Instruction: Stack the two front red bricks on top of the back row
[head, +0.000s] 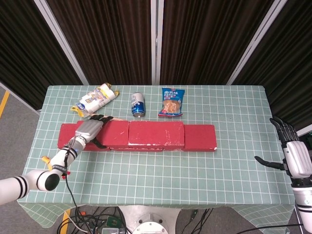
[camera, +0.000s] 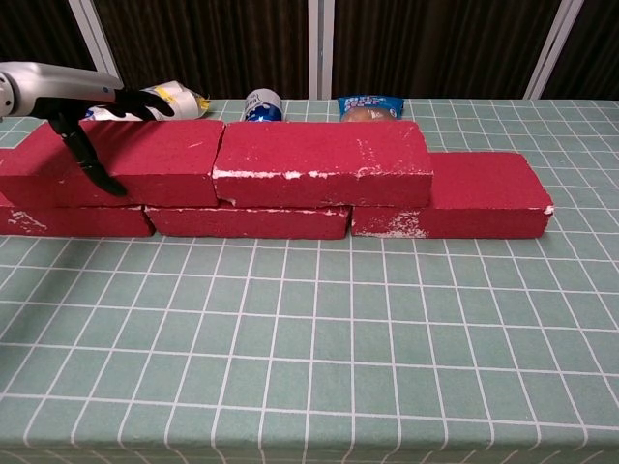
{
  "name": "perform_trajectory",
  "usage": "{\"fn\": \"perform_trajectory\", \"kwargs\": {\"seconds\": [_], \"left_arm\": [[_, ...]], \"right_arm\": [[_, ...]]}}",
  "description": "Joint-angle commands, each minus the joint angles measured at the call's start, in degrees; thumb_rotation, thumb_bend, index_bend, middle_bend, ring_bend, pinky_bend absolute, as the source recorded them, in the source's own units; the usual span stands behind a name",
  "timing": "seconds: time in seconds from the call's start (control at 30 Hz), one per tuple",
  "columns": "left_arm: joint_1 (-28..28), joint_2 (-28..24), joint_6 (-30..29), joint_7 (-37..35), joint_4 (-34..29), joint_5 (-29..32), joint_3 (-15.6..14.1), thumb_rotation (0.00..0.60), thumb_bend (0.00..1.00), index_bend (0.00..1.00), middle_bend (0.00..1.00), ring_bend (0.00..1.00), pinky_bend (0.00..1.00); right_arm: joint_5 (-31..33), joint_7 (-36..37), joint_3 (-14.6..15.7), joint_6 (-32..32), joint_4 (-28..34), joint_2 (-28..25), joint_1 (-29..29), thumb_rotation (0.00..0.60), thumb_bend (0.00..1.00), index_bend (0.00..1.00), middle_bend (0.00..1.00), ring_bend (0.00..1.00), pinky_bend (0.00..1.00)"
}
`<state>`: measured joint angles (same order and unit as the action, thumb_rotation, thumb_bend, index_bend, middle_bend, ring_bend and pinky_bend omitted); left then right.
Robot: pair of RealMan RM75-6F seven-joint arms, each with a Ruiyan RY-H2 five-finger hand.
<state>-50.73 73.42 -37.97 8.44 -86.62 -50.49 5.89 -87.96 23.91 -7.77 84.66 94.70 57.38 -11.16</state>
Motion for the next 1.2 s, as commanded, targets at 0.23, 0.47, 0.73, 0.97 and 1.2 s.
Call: {"fn": "perform_trajectory", "kwargs": {"seconds": [0.23, 0.47, 0.73, 0.97, 1.2], "left_arm": [[-0.5, 0.2, 0.4, 0.5, 0.3, 0.8, -0.4, 0.6, 0.0, 0.02, 0.29, 0.0, 0.0], [-0.6, 0.2, 0.9, 0.1, 0.3, 1.0, -0.6, 0.6, 0.0, 0.02, 0.26, 0.0, 0.0], [-0.7, 0.0, 1.7, -1.1, 0.1, 1.0, -0.5, 0.6, 0.0, 0.02, 0.09, 0.0, 0.0], [-0.2, 0.0, 1.0, -2.4, -0.1, -0.2, -0.1, 0.6, 0.0, 0.01, 0.0, 0.0, 0.0], [0.6, 0.8, -0.5, -3.8, 0.0, -2.0, 0.6, 0.6, 0.0, 0.0, 0.0, 0.0, 0.0]], "right_arm": [[0.0, 0.0, 0.0, -0.1, 0.1, -0.1, 0.0, 0.6, 0.0, 0.0, 0.0, 0.0, 0.0], [0.0, 0.2, 0.1, -0.1, 0.1, -0.1, 0.1, 0.6, 0.0, 0.0, 0.0, 0.0, 0.0], [0.4, 0.4, -0.1, -0.5, 0.0, 0.0, -0.1, 0.6, 0.0, 0.0, 0.0, 0.0, 0.0], [0.7, 0.9, -0.2, -0.6, -0.3, 0.2, 0.0, 0.6, 0.0, 0.0, 0.0, 0.0, 0.0], [0.8, 1.1, -0.2, -0.4, -0.5, 0.3, 0.1, 0.6, 0.0, 0.0, 0.0, 0.0, 0.0]]}}
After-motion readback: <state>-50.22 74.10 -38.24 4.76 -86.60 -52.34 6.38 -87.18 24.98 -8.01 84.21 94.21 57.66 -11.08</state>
